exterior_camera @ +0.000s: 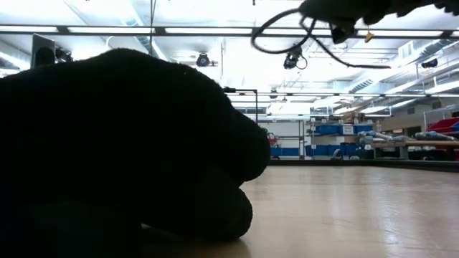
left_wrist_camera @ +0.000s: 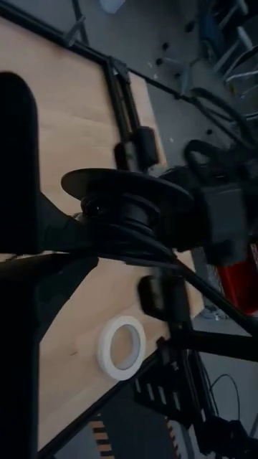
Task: Coil cords
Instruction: Coil the black wire cable into the black spool
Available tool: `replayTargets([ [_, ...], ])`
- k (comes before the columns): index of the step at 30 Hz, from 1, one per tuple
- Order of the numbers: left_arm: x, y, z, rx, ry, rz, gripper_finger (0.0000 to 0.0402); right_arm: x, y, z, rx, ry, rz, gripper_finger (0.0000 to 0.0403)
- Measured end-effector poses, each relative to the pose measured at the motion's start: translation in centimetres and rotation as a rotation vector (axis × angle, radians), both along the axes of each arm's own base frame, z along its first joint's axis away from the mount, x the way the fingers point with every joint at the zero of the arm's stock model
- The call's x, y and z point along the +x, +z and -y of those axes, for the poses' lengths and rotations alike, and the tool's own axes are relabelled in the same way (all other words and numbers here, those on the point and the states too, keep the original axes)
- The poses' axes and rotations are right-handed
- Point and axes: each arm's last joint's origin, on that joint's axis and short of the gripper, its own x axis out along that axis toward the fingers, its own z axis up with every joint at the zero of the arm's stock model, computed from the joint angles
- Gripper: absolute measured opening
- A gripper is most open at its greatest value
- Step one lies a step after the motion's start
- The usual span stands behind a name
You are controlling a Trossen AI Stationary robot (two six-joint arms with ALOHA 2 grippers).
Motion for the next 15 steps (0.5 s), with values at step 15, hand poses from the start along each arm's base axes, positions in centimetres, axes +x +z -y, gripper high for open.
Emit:
replayTargets([
  [15,-0.3,-0.7,-0.2,-0.035,0.038,-0.077,0.0000,-0.7,5.4,-1.6,-0.010,0.120,-0.111,0.0005],
])
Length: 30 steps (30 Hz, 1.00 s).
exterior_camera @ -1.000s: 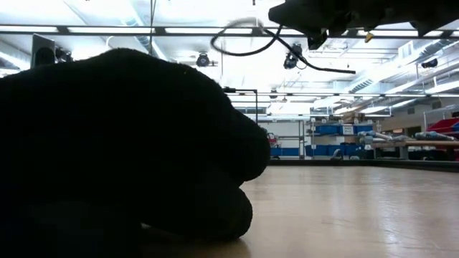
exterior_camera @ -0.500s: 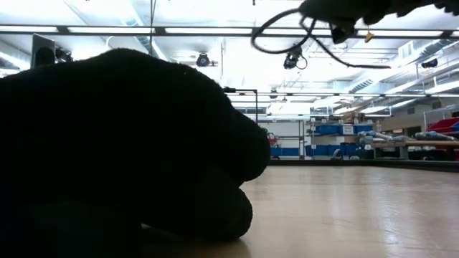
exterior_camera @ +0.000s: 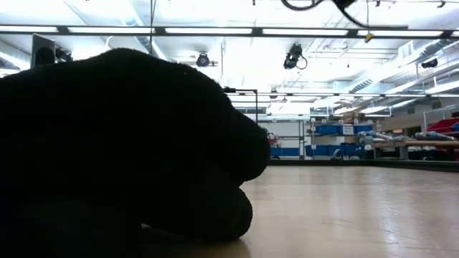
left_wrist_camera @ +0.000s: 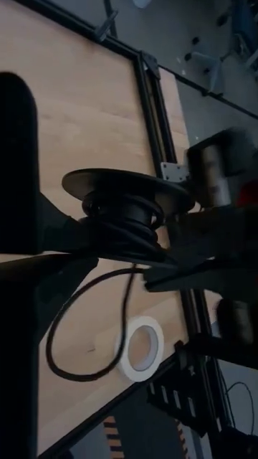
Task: Coil cords
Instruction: Coil the black wire cable into the black spool
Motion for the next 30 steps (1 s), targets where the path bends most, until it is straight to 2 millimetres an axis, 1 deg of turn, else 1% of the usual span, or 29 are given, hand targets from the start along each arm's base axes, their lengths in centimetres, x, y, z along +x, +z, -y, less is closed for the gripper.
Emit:
replayTargets([
  [4,-0.1,-0.2,0.1,-0.033,0.006,-0.020,0.0000,0.1,2.4,-0.1,0.008,0.043,0.001,0.0006],
  [7,0.0,-1.3,0.2,-0.090,-0.002,-0.055,0.0000,0.1,3.6,-0.1,0.055,0.081,0.004,0.0006],
  [9,0.5,-2.7,0.4,-0.120,0.000,-0.073,0.0000,0.3,3.9,0.1,0.087,0.085,-0.015,0.0006],
  [11,0.8,-4.0,0.7,-0.138,-0.007,-0.090,0.0000,0.5,3.7,0.5,0.116,0.081,-0.048,0.0007],
  [13,1.3,-4.9,0.9,-0.149,-0.003,-0.093,0.0000,1.0,3.3,0.9,0.125,0.079,-0.074,0.0012],
  [18,2.0,-6.3,1.2,-0.124,-0.012,-0.112,0.0000,1.6,2.8,1.2,0.136,0.070,-0.106,0.0050],
  [25,1.9,-6.6,1.1,-0.109,-0.006,-0.141,0.0000,1.7,1.9,1.4,0.233,0.092,-0.219,0.0112],
  [30,1.8,-6.7,1.1,-0.106,-0.006,-0.151,0.0000,1.9,2.3,1.8,0.245,0.073,-0.180,0.0133],
])
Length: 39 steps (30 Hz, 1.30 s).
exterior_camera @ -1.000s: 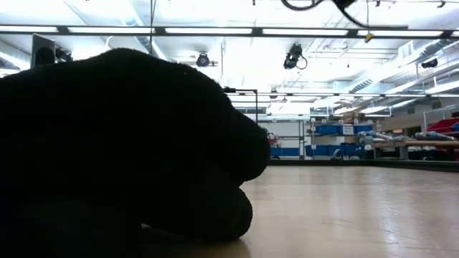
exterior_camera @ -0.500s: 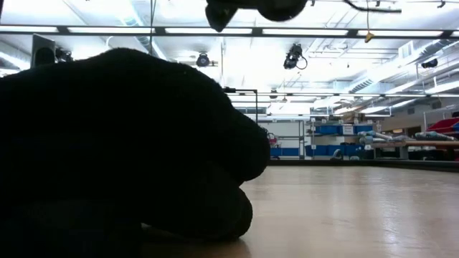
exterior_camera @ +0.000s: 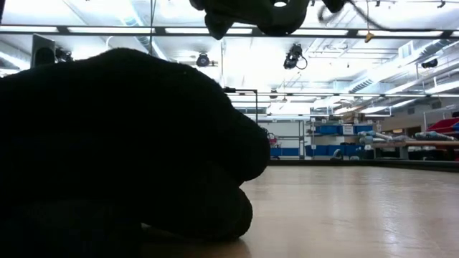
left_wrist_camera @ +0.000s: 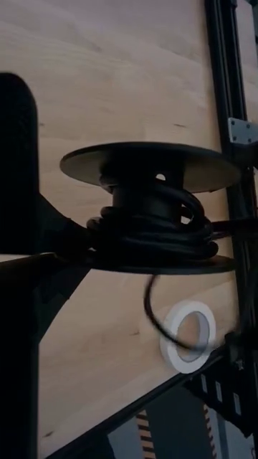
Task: Coil cords
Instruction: Coil the black wire cable into the black spool
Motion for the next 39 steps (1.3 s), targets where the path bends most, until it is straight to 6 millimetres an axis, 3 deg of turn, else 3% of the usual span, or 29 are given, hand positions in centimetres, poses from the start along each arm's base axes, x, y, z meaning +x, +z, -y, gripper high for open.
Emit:
replayTargets([
  [18,-0.1,-1.0,0.7,0.030,0.004,-0.058,0.0000,0.1,0.2,0.1,0.065,-0.005,0.001,0.0134],
  [28,0.2,-1.3,0.8,0.050,-0.003,-0.047,0.0000,0.5,1.9,-0.4,0.067,0.038,0.200,0.0137],
  [33,0.1,-1.4,0.9,0.054,-0.005,-0.060,0.0000,0.2,1.7,-0.3,0.097,0.037,0.149,0.0135],
  [39,0.0,-1.4,1.2,0.059,-0.009,-0.056,0.0000,-0.3,2.9,-0.2,0.122,0.056,0.203,0.0135],
])
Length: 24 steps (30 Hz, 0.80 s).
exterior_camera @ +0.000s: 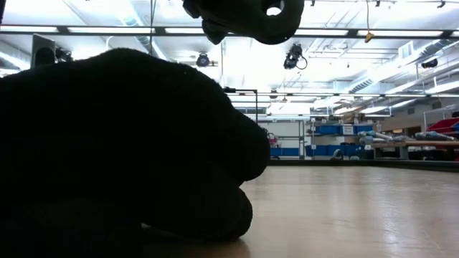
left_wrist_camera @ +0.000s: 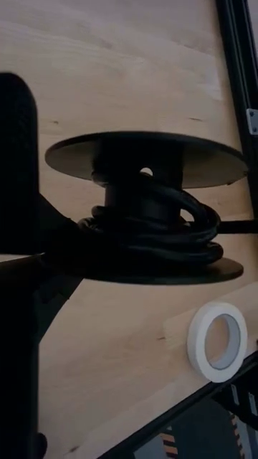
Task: Coil cords
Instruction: Coil the black wire cable into the black spool
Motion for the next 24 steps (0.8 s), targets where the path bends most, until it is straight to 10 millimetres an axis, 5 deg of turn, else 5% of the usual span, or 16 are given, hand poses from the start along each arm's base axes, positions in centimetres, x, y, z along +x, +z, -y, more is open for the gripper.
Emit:
replayTargets([
  [24,-0.2,-0.1,0.5,0.002,-0.009,-0.011,0.0000,-1.2,5.0,-0.4,0.001,0.101,0.100,0.0136],
])
